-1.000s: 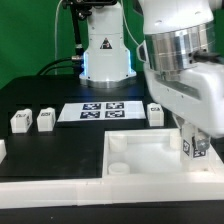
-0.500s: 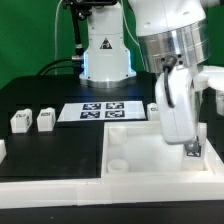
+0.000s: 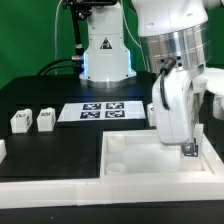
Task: Assemble one leg
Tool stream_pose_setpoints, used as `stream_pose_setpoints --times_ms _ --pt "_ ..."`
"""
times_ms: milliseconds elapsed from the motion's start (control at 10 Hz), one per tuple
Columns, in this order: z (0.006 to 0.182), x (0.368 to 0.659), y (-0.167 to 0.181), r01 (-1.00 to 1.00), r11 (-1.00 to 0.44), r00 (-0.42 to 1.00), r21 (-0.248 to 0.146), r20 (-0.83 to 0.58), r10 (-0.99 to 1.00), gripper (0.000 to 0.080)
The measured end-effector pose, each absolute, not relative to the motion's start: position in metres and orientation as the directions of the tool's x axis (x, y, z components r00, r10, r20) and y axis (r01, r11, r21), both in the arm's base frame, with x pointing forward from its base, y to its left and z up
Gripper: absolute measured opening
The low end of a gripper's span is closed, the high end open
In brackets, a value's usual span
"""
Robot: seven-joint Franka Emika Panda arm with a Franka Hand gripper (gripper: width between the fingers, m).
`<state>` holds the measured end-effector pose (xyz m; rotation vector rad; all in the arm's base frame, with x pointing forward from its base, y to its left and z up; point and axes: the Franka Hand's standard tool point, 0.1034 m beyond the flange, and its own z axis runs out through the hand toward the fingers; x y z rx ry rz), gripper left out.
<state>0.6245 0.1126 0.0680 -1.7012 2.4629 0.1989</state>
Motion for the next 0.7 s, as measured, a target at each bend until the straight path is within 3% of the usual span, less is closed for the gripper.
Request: stream_pose_setpoints --times_ms 100,200,500,700 --pt "0.072 0.62 0.119 -0.939 0.343 -0.342 0.029 -0.194 -0.92 0.0555" --pt "0.08 0.616 0.123 -0.941 0.337 -0.335 0.025 -0.199 -0.921 0.0631" --pt "0.112 0.612 0.137 -0.948 0.317 -0.31 0.004 -0.224 -0.924 0.0649" --pt "0.107 0.611 0.136 -0.95 0.313 -0.307 0.007 -0.219 -0.926 0.0649"
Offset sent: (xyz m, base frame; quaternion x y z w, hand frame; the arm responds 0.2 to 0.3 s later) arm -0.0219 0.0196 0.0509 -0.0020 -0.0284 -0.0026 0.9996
